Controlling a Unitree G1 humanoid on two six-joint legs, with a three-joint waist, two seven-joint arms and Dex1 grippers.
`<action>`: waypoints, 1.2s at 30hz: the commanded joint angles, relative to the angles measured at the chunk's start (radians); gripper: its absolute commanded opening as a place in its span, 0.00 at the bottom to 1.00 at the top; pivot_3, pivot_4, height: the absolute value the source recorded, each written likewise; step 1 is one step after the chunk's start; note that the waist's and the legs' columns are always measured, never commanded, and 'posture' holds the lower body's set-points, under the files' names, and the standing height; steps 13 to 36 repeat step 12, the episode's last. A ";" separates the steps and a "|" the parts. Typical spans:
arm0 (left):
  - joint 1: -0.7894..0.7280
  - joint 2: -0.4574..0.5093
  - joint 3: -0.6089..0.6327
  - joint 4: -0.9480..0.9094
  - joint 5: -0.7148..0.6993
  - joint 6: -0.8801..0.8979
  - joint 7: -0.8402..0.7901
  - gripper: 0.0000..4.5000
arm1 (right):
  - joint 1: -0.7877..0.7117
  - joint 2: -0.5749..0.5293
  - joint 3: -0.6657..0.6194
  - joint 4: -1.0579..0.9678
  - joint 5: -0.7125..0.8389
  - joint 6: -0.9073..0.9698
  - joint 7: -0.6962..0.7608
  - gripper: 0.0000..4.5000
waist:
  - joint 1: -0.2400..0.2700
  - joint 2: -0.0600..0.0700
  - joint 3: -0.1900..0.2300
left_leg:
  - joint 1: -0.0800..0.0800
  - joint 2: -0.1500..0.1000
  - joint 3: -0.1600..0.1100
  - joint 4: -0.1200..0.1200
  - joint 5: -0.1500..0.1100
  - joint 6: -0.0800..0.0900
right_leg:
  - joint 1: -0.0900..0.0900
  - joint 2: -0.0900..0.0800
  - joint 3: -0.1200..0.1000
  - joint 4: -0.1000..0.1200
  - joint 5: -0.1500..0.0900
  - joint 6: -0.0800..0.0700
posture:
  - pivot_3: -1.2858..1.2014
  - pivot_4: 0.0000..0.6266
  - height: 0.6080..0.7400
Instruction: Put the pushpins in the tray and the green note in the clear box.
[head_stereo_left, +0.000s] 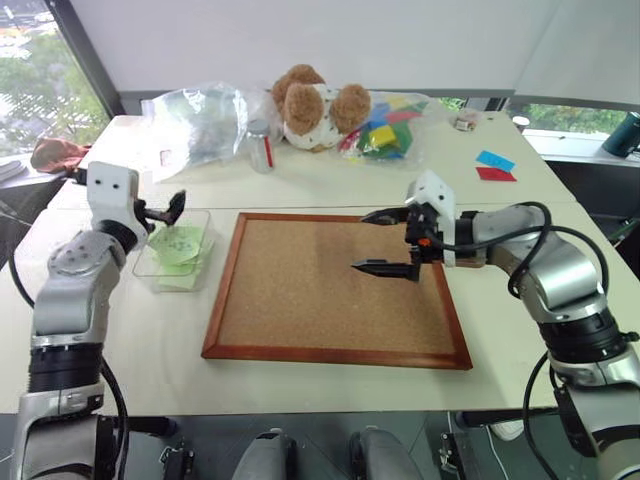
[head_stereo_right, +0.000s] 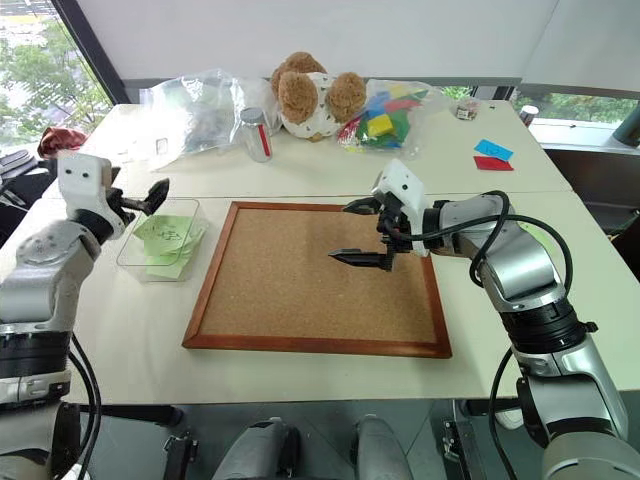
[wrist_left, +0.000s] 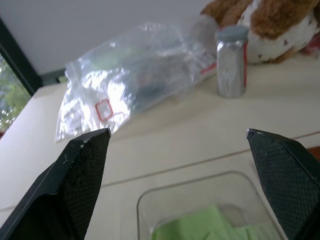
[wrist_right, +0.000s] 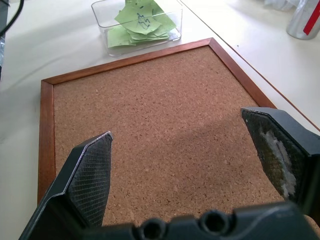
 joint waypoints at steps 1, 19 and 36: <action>-0.003 0.029 0.048 -0.115 -0.141 0.123 -0.107 0.99 | 0.006 -0.018 -0.044 -0.011 0.004 0.001 -0.012 1.00 | 0.000 0.000 0.000 | 0.000 0.000 0.000 0.000 0.000 0.000 | 0.000 0.000 0.000 0.000 0.000 0.000 | 0.52 0.24 1.00; 0.165 0.112 0.085 -0.413 -0.605 0.481 -0.385 0.99 | 0.179 -0.105 -0.140 -0.137 0.049 0.097 -0.048 1.00 | -0.003 0.000 0.000 | -0.001 0.000 0.000 0.001 -0.003 0.005 | 0.000 0.000 0.000 0.001 0.000 0.000 | 0.52 0.24 1.00; 0.165 0.112 0.085 -0.413 -0.605 0.481 -0.385 0.99 | 0.179 -0.105 -0.140 -0.137 0.049 0.097 -0.048 1.00 | -0.003 0.000 0.000 | -0.001 0.000 0.000 0.001 -0.003 0.005 | 0.000 0.000 0.000 0.001 0.000 0.000 | 0.52 0.24 1.00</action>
